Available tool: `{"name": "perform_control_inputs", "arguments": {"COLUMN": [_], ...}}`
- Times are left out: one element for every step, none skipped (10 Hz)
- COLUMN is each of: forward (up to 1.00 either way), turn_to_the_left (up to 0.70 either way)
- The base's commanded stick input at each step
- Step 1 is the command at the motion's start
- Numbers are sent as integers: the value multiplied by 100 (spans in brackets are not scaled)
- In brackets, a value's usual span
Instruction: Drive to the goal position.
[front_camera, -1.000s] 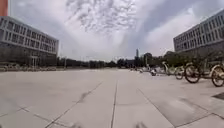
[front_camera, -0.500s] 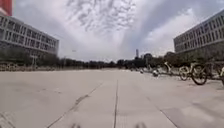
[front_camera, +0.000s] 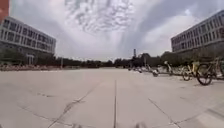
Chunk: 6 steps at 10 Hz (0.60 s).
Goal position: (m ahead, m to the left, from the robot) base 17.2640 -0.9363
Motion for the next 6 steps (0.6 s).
{"name": "perform_control_inputs", "arguments": {"forward": [70,70,70,70,70,70], "turn_to_the_left": [0,0,0,0,0,0]}}
